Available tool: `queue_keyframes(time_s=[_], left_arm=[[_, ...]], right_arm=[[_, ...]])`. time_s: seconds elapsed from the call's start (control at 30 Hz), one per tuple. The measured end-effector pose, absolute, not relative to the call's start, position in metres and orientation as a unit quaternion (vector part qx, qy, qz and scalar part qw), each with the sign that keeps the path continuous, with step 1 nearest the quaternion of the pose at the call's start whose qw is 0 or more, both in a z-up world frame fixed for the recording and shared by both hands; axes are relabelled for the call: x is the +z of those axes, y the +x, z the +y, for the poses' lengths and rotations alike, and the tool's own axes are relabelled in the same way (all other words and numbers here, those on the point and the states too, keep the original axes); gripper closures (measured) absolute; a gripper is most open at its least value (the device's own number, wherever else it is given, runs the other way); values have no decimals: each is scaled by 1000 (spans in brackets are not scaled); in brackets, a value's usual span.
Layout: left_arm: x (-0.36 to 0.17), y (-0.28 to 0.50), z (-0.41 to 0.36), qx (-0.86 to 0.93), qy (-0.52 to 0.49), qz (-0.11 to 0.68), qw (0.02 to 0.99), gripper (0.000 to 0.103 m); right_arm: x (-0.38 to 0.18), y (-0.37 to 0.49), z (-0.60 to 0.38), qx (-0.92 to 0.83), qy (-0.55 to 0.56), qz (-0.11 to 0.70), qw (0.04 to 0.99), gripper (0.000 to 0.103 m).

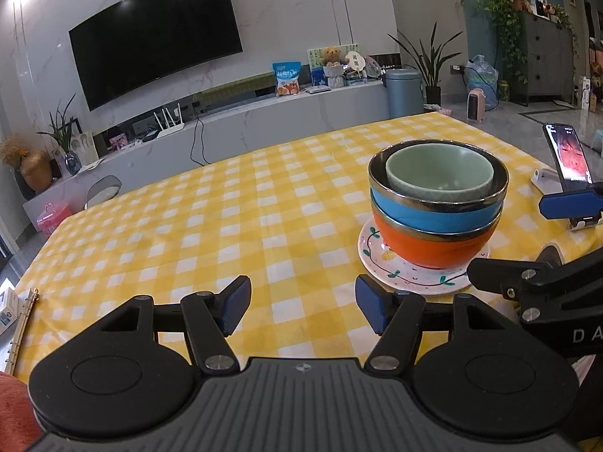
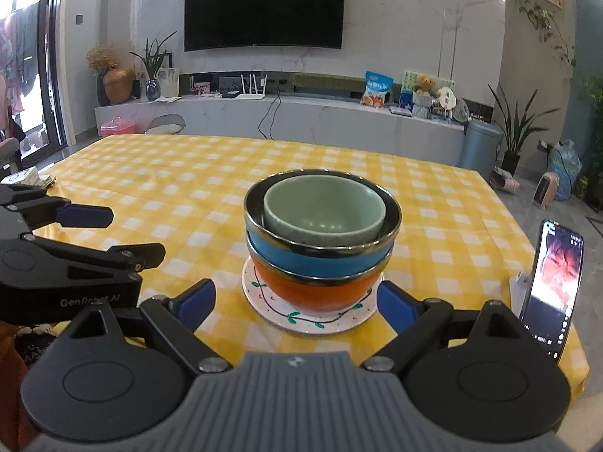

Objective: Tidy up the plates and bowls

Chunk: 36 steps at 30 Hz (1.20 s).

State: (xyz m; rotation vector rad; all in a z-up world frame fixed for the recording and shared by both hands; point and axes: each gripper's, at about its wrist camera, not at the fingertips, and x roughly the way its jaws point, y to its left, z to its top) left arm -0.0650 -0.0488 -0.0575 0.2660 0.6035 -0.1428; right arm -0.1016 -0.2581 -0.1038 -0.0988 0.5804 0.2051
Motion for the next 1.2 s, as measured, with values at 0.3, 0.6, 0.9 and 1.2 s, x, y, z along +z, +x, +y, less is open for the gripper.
queue_keyframes(time_s=[0.3,0.6,0.9,1.2], left_arm=[[-57,-66,-47,-68,129,295,944,28],[-57,-65,-47,-68,130,296,944,28],[-56,-65,-46,-68,130,297,944,28],[-57,-65,-46,-70,134,297,943,28]], right_arm=[[-105,-105,-257,103,-47,285,952,12],[-106,-106,-257,104,-46,287,951,11],[-106,-106,-256,103,-46,287,951,11],[-106,-106,-256,103,-45,287,951,10]])
